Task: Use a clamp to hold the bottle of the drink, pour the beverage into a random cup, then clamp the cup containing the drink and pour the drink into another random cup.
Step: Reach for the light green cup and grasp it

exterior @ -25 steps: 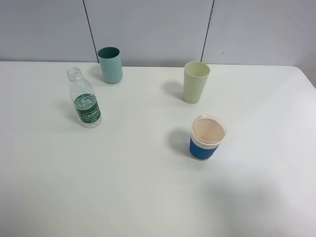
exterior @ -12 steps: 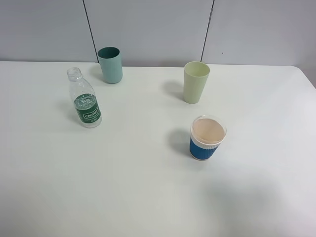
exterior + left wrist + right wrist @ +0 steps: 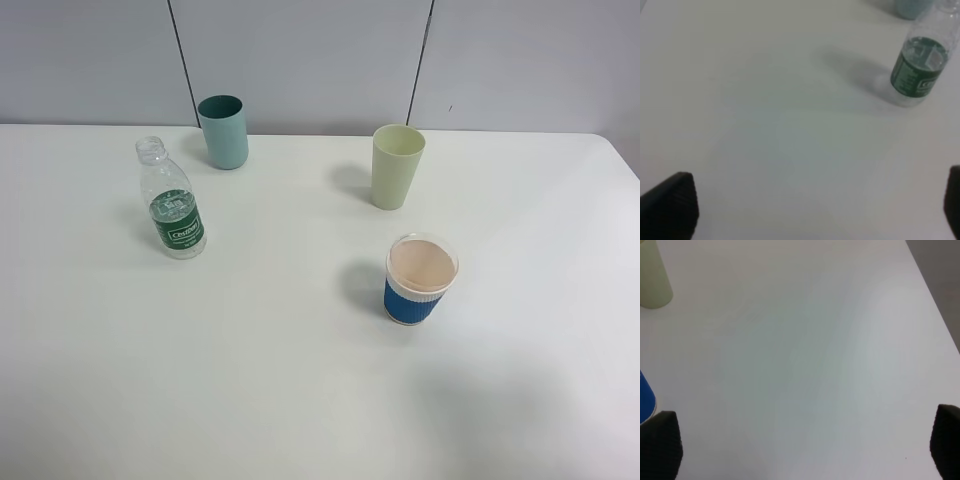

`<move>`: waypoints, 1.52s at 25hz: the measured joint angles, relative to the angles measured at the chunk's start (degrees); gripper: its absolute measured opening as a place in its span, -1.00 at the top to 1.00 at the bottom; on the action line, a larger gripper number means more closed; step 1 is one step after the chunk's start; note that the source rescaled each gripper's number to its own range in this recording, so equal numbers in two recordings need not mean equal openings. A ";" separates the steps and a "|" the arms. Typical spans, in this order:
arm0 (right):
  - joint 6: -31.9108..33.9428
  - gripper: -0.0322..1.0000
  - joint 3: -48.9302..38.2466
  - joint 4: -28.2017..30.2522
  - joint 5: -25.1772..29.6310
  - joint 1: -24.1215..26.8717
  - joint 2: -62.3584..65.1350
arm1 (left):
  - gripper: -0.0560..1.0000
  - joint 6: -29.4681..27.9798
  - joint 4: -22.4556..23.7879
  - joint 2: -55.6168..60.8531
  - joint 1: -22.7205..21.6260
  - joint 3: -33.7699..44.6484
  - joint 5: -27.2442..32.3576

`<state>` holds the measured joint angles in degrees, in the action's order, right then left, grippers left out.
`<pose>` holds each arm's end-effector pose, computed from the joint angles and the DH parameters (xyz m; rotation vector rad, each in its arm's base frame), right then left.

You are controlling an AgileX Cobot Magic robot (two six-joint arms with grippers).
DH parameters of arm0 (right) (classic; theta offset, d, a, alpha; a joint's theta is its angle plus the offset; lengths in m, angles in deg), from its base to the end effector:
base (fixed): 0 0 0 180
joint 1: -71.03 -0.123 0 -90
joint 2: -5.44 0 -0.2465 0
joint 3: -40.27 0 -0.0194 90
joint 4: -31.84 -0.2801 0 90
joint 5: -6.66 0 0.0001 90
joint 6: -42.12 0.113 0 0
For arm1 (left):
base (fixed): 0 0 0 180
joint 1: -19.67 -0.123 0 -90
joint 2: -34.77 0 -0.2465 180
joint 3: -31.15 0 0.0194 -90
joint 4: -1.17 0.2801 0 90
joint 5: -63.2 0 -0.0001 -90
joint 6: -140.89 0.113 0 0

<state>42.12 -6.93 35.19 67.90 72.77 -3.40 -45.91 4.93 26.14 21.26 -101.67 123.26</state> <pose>0.0780 -0.0082 0.2817 0.0343 2.0464 -0.0889 0.0787 0.0042 0.2842 -0.0947 2.0184 -0.0146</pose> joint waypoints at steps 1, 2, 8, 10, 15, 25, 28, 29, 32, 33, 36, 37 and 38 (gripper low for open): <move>0.00 -1.00 0.00 0.00 0.00 0.00 0.00 | -1.00 0.00 0.00 0.00 0.00 0.00 0.00; 0.00 -1.00 0.00 0.00 0.00 0.00 0.00 | -1.00 0.00 0.00 0.00 0.00 0.00 0.00; 0.00 -1.00 0.00 0.00 0.00 0.00 0.00 | -1.00 0.00 0.00 0.00 0.00 0.00 0.00; 0.00 -1.00 0.00 0.00 0.00 0.00 0.00 | -1.00 0.00 0.00 0.00 0.00 0.00 0.00; 0.00 -1.00 0.00 0.00 0.00 0.00 0.00 | -1.00 0.00 0.00 0.00 0.00 0.00 0.00; 2.72 -1.00 0.30 5.52 -1.10 0.00 -0.40 | -1.00 0.00 0.00 0.00 0.00 0.00 0.00; 3.29 -1.00 1.62 7.08 -4.23 0.00 -4.13 | -1.00 0.00 0.00 0.00 0.00 0.00 0.00; 3.29 -1.00 2.10 7.27 -5.45 0.00 -6.03 | -1.00 0.00 0.05 0.00 0.00 0.00 0.00; 3.35 -1.00 3.22 7.51 -10.64 0.00 -12.39 | -1.00 0.00 0.05 0.00 0.00 0.00 0.00; 3.35 -1.00 3.51 7.53 -12.38 0.00 -14.83 | -1.00 0.00 0.05 0.00 0.00 0.00 0.00; 3.35 -1.00 4.66 8.29 -17.04 0.00 -22.29 | -1.00 0.00 0.05 0.00 0.00 0.00 0.00; 3.35 -1.00 5.13 8.87 -18.38 0.00 -24.94 | -1.00 0.00 0.05 0.00 0.00 0.00 0.00; 3.35 -1.00 5.64 9.55 -19.80 0.00 -27.68 | -1.00 0.00 0.05 0.00 0.00 0.00 0.00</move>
<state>45.47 -1.29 44.74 48.10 72.77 -31.08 -45.91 4.98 26.14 21.26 -101.67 123.26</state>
